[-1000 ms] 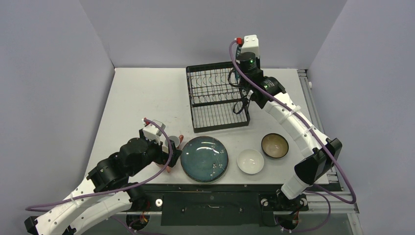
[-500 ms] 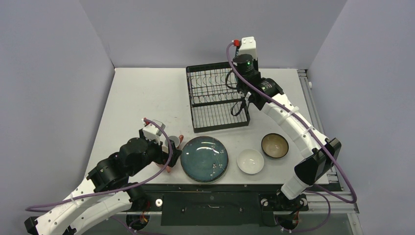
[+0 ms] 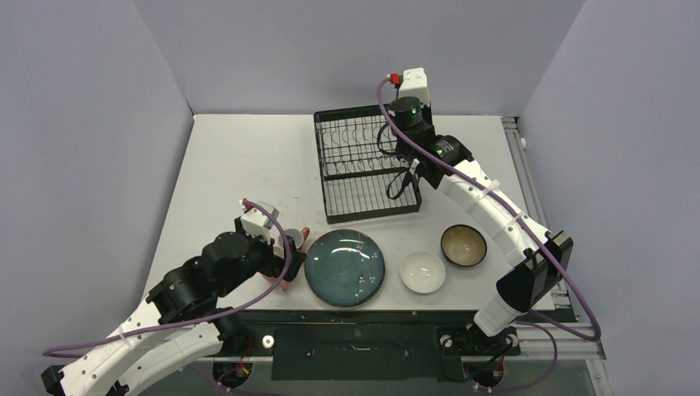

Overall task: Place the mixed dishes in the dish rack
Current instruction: Insert the plate into the dish rack, then pick up the plate from the corner of the board.

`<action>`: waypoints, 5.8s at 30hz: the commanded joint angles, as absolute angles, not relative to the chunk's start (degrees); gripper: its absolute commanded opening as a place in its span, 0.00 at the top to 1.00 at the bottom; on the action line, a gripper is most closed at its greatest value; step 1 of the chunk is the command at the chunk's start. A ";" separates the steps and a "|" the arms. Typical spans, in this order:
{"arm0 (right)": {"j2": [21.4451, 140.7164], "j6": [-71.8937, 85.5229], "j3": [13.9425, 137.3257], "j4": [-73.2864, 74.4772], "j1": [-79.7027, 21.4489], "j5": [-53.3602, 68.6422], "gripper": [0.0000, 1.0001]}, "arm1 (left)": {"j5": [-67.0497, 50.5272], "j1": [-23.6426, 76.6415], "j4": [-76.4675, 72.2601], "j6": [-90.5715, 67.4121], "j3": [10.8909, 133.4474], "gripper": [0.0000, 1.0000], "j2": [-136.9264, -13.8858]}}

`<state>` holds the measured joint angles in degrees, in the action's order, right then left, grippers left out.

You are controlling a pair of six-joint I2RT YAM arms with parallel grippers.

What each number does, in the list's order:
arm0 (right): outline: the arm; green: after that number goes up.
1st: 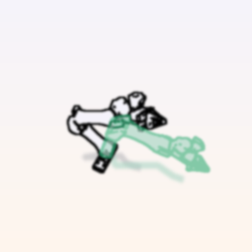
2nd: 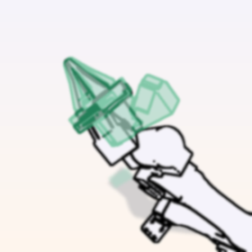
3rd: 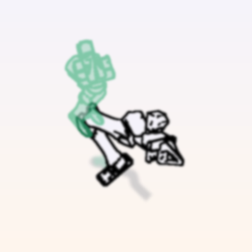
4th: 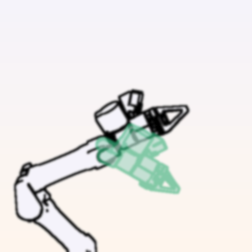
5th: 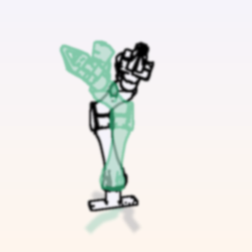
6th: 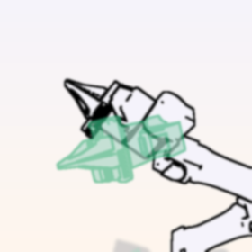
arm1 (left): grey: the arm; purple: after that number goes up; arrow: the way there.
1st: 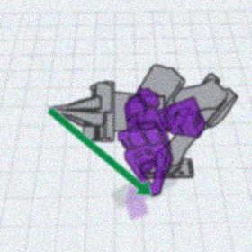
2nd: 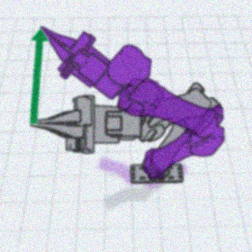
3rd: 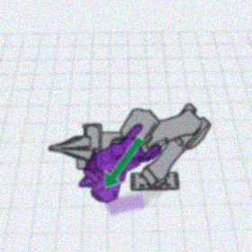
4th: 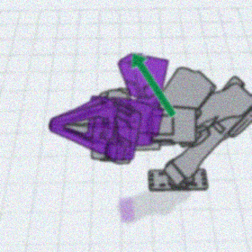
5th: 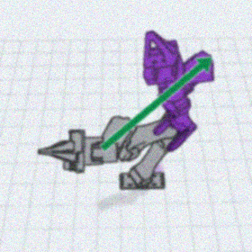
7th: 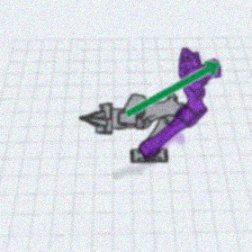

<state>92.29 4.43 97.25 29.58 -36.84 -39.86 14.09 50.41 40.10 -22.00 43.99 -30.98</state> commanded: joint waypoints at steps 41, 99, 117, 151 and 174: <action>66.56 17.70 85.01 34.76 -37.58 -23.40 0.50 | 11.43 49.31 38.17 -23.58 44.90 0.04 -35.39; 55.98 21.86 51.41 34.92 -41.42 -6.49 0.54 | 18.55 63.81 45.20 -65.72 44.09 0.54 -58.35; 61.63 25.50 52.44 32.32 -43.59 -4.84 0.57 | 13.19 57.42 37.66 -63.38 34.31 0.71 -56.84; 74.12 28.41 51.15 30.12 -46.02 4.07 0.63 | 11.08 54.67 33.33 -61.61 27.82 1.00 -57.04; 79.30 29.31 48.58 26.78 -45.86 4.32 0.63 | 10.12 54.58 30.72 -60.91 25.99 1.00 -58.25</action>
<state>78.39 28.45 49.39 29.32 -45.50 4.36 11.49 54.63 27.97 -62.74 28.38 -56.75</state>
